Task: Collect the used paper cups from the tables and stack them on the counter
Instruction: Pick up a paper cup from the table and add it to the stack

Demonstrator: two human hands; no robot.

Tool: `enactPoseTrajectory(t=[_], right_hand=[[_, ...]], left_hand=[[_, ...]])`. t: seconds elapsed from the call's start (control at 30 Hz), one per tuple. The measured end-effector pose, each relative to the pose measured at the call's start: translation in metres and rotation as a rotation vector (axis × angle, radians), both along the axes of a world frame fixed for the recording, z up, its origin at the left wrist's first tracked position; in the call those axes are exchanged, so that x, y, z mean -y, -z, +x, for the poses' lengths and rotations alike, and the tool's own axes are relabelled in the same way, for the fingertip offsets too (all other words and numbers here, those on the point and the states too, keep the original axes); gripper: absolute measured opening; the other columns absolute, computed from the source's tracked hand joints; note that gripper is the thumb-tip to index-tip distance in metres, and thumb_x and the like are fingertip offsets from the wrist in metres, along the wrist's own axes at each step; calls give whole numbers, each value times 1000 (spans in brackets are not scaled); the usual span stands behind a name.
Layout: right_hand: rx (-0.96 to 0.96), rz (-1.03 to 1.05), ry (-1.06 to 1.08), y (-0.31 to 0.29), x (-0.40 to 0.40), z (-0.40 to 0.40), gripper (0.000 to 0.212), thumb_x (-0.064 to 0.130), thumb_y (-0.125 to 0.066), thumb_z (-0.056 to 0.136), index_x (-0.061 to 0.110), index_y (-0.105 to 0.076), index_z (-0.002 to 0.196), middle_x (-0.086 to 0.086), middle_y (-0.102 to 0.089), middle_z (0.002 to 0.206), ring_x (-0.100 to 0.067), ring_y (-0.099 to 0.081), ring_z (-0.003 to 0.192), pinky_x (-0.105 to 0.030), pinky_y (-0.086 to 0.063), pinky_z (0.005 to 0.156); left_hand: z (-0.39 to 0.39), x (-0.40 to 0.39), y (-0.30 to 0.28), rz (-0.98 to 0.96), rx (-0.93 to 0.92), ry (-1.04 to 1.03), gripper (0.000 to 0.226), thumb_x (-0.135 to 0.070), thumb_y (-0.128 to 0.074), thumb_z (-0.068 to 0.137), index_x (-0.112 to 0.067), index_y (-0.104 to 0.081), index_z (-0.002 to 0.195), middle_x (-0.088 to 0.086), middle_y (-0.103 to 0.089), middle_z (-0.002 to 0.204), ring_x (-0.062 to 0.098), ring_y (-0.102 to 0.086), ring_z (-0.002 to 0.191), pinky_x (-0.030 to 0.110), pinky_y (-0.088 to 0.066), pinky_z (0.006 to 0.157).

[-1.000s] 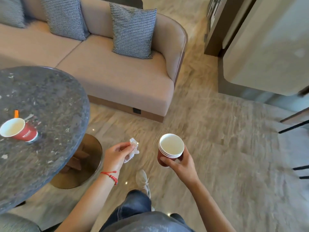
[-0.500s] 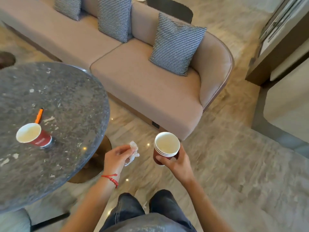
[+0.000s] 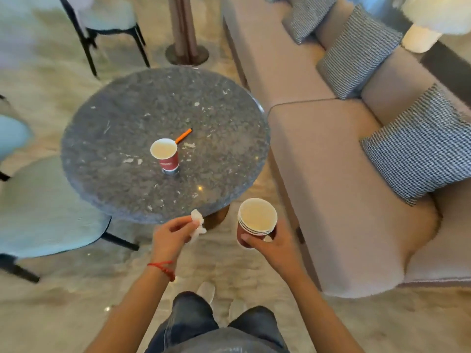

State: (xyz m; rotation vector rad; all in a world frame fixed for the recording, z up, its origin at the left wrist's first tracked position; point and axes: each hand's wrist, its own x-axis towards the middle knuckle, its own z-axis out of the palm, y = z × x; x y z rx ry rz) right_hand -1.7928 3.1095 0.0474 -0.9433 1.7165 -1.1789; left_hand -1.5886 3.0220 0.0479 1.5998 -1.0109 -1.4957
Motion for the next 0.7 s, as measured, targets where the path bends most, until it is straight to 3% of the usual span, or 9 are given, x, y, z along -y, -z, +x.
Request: enactPoseTrajectory(t=[0.1, 0.27, 0.47, 0.7], right_hand=[[8, 15, -108, 1, 30, 9, 70, 22, -85, 64, 26, -50, 124, 12, -61, 116, -4, -57, 108, -18, -48, 86], [15, 0, -201, 7, 84, 39, 62, 21, -86, 62, 39, -50, 109, 20, -61, 108, 12, -57, 98, -6, -47, 76], [41, -14, -213, 13, 162, 74, 63, 19, -85, 64, 45, -48, 108, 23, -60, 109, 14, -56, 99, -3, -45, 76], [38, -51, -182, 8, 236, 105, 63, 25, -86, 63, 49, -48, 107, 34, -59, 104, 18, -53, 99, 0, -43, 73]], left_hand=[[21, 2, 0, 8, 1, -111, 12, -13, -75, 74, -24, -71, 76, -13, -70, 62, -1, -57, 54, 12, -45, 51], [48, 31, 2, -2, 4, -227, 12, -12, -75, 74, -23, -70, 74, -15, -68, 57, -1, -55, 51, 12, -45, 51], [75, 101, 1, -51, 18, -222, 11, -10, -73, 76, -21, -70, 75, -18, -67, 54, -7, -54, 45, 7, -43, 45], [103, 171, 0, -46, 13, -203, 12, -6, -72, 77, -18, -70, 76, -16, -66, 54, -6, -55, 46, 8, -45, 48]])
